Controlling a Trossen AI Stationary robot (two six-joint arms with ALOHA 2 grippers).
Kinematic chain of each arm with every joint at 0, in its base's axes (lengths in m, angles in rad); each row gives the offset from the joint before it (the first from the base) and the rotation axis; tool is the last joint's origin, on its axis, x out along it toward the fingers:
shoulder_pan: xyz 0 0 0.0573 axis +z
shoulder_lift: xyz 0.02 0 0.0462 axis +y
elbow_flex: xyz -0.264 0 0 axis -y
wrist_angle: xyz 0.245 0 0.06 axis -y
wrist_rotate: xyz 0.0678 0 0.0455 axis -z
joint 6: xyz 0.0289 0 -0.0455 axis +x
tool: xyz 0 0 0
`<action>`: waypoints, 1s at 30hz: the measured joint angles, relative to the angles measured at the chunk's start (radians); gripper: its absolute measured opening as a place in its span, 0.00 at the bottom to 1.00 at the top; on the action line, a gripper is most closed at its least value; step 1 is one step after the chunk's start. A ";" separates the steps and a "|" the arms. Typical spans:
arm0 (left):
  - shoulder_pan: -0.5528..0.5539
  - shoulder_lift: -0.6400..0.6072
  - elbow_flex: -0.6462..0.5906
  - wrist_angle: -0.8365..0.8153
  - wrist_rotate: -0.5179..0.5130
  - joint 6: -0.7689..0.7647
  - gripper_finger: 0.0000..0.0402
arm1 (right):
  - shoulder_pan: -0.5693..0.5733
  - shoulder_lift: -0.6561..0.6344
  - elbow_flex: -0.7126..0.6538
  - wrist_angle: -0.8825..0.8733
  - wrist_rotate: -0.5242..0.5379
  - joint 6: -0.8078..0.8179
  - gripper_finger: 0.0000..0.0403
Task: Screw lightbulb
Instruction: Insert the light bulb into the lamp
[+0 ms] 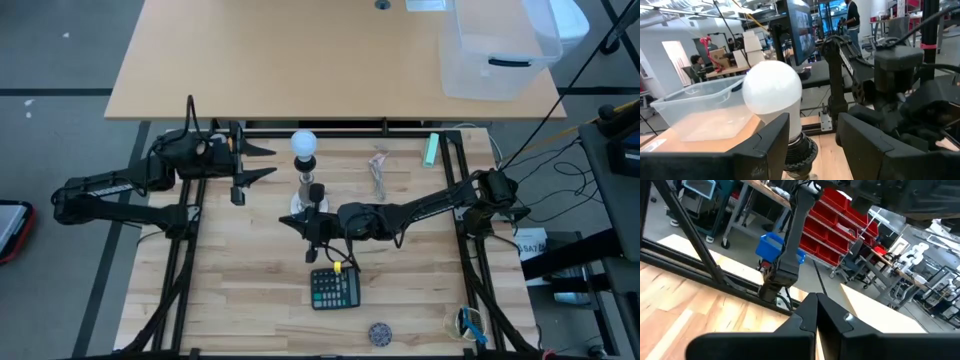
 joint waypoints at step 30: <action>0.000 0.000 0.000 -0.001 0.000 -0.003 0.44 | -0.166 -0.486 -0.414 0.265 -0.357 0.058 0.00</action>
